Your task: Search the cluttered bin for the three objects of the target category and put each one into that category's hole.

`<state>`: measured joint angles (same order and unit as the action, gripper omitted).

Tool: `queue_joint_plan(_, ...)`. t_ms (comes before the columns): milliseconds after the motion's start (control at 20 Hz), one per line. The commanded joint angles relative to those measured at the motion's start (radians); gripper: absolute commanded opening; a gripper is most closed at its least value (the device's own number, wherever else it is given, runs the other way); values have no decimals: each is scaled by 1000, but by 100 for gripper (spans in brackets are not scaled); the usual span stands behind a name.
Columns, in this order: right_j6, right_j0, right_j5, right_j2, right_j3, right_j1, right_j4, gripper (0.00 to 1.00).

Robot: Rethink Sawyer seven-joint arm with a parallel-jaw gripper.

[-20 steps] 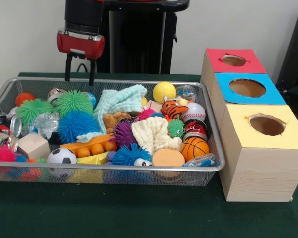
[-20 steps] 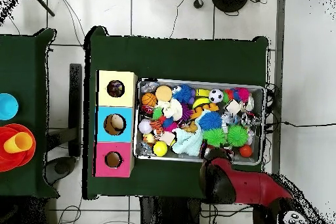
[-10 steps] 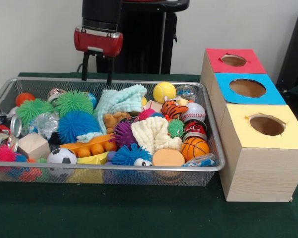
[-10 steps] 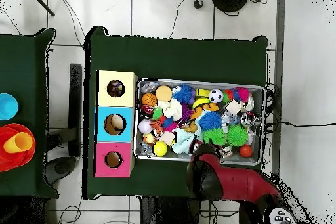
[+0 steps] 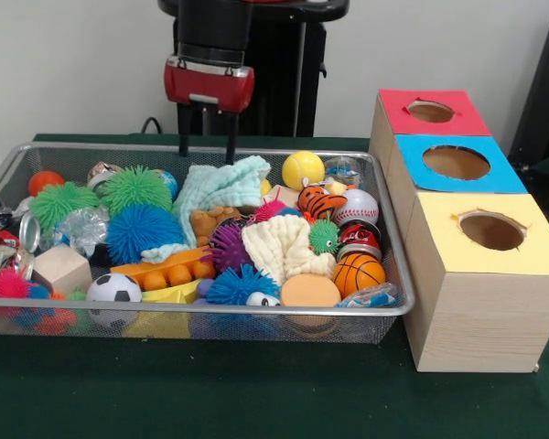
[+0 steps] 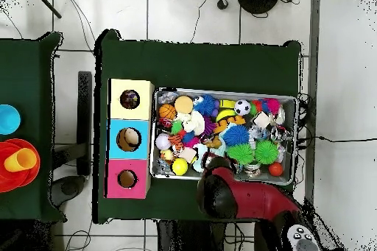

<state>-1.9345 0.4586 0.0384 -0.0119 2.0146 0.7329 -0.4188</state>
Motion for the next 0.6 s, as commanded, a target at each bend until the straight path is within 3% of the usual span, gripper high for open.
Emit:
queue_joint_plan(50, -153, -25, 39, -56, -83, -67, 61, 100)
queue_joint_plan(250, -150, -38, 87, -33, -96, -109, 58, 100)
queue_joint_plan(600, -144, -52, 245, 30, -141, -265, 40, 100)
